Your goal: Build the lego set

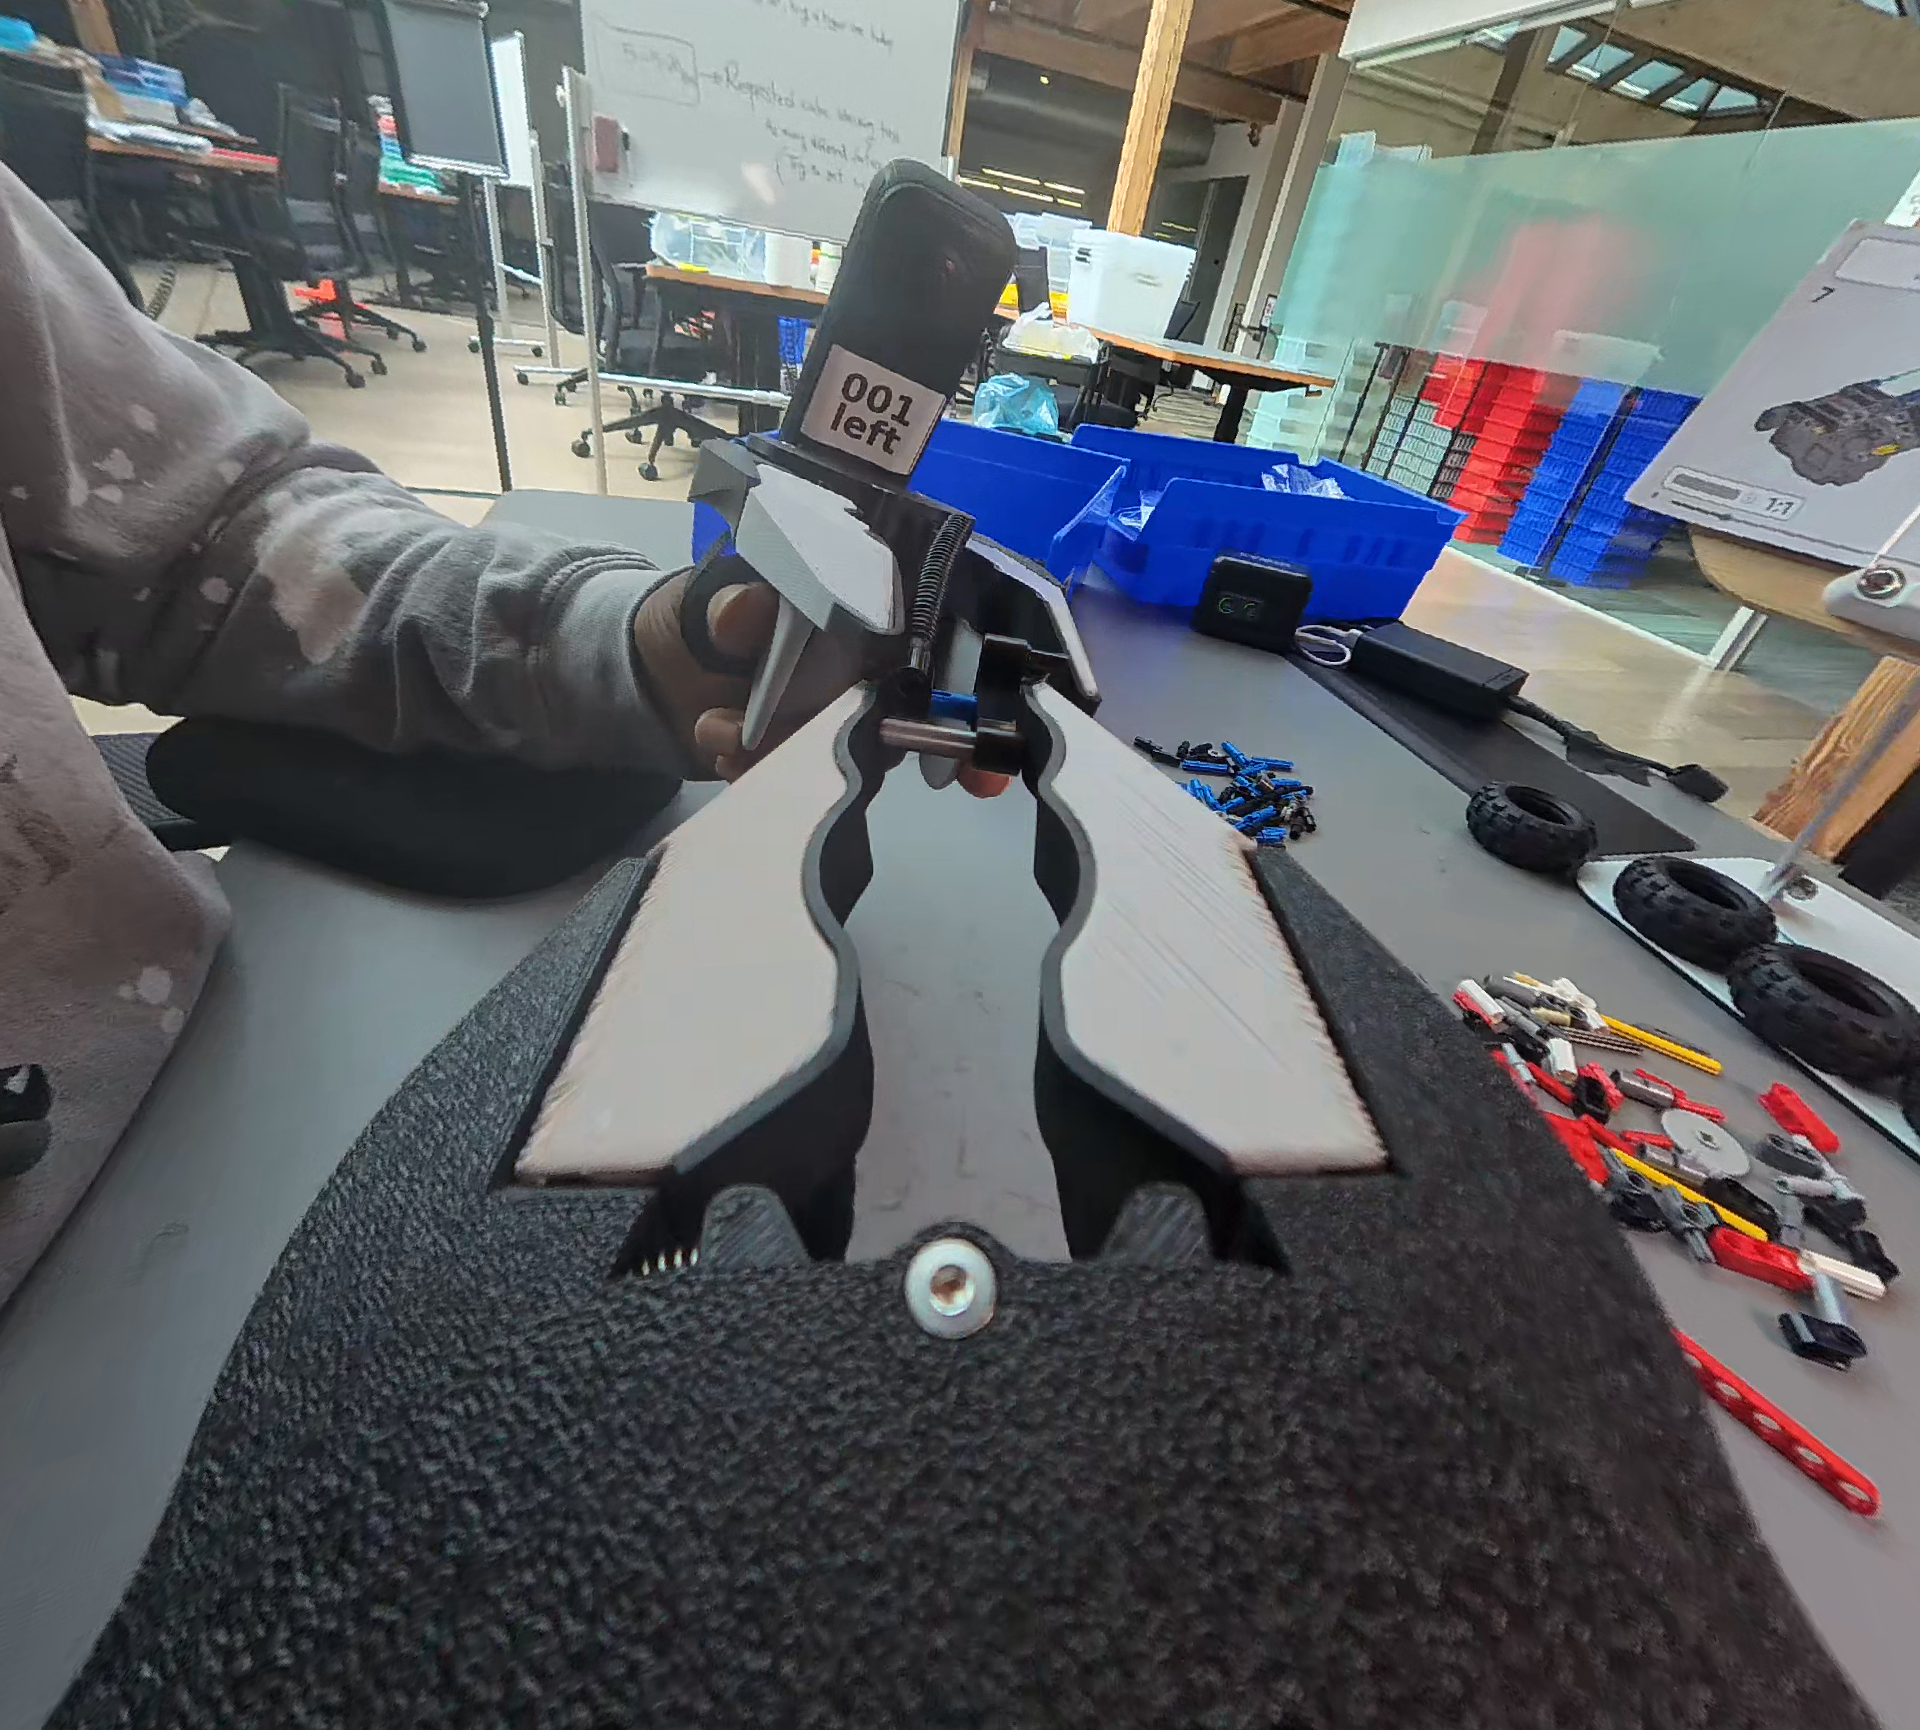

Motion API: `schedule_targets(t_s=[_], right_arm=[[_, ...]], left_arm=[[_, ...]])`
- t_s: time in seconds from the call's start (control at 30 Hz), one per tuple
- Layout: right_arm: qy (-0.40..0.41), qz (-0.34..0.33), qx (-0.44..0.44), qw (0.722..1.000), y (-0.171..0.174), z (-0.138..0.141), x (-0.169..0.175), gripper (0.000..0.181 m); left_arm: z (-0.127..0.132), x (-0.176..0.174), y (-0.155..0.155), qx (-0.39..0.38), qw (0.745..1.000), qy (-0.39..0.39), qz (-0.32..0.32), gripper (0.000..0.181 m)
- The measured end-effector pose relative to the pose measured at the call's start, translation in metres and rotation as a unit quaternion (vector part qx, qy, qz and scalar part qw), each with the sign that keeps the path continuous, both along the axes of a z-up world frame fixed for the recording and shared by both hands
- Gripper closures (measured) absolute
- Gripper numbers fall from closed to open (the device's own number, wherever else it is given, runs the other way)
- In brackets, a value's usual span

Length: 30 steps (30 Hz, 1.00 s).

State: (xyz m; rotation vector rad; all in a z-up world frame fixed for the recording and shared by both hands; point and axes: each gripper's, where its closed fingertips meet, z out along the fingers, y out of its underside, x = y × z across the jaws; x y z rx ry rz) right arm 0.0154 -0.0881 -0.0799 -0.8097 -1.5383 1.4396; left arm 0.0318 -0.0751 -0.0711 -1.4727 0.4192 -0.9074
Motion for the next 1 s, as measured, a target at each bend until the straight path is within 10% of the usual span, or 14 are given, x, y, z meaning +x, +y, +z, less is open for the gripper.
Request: schedule_targets(t_s=[1.0], right_arm=[[0.014, -0.019, -0.033, 0.999, 0.003, 0.020, 0.004, 0.141]], left_arm=[[0.025, -0.013, -0.001, 0.057, 0.993, -0.090, 0.044, 0.148]])
